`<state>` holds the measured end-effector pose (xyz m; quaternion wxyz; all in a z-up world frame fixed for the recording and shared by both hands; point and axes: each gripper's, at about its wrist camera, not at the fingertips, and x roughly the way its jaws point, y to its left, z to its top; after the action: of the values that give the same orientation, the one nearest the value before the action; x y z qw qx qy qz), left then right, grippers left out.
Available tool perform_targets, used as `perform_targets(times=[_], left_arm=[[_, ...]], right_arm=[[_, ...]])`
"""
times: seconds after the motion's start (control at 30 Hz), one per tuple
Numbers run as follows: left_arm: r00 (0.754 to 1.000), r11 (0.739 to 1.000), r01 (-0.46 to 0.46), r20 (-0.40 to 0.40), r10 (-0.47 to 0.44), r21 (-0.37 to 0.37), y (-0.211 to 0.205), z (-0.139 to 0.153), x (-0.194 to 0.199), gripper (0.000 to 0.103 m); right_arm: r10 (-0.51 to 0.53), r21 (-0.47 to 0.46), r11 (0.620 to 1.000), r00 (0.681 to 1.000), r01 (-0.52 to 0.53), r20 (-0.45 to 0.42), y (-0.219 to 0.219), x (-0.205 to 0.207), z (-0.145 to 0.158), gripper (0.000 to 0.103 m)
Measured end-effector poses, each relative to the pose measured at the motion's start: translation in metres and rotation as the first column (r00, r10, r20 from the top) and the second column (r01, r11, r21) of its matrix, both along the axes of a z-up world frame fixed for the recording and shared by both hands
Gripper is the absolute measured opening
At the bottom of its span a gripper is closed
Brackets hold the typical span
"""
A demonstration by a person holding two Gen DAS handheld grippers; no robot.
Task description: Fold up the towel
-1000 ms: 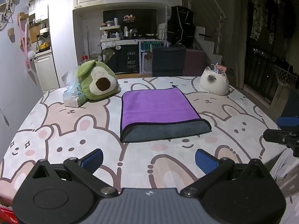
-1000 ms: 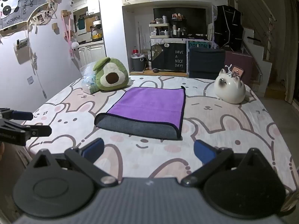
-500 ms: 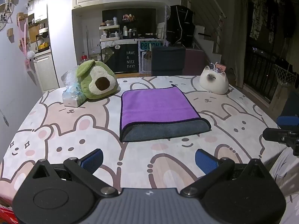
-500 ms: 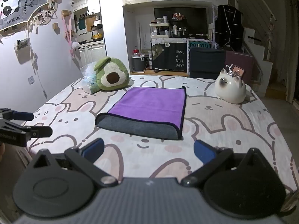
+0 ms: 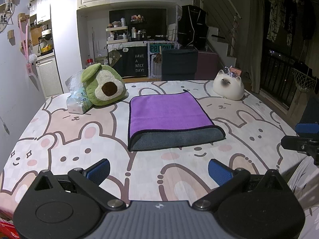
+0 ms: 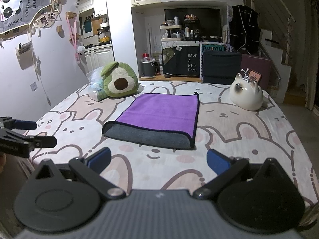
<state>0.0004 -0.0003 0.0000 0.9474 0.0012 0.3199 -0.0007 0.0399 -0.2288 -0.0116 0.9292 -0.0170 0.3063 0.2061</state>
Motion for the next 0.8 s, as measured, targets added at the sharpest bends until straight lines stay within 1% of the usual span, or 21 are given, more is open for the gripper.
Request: perform_targets(times=[0.8], left_arm=[[1.0, 1.0, 0.0, -0.001, 0.0, 0.0, -0.0002, 0.0, 0.0001, 0.103]], right_arm=[[0.0, 0.005, 1.0, 1.0, 0.0, 0.0, 0.0008, -0.0004, -0.0002, 0.103]])
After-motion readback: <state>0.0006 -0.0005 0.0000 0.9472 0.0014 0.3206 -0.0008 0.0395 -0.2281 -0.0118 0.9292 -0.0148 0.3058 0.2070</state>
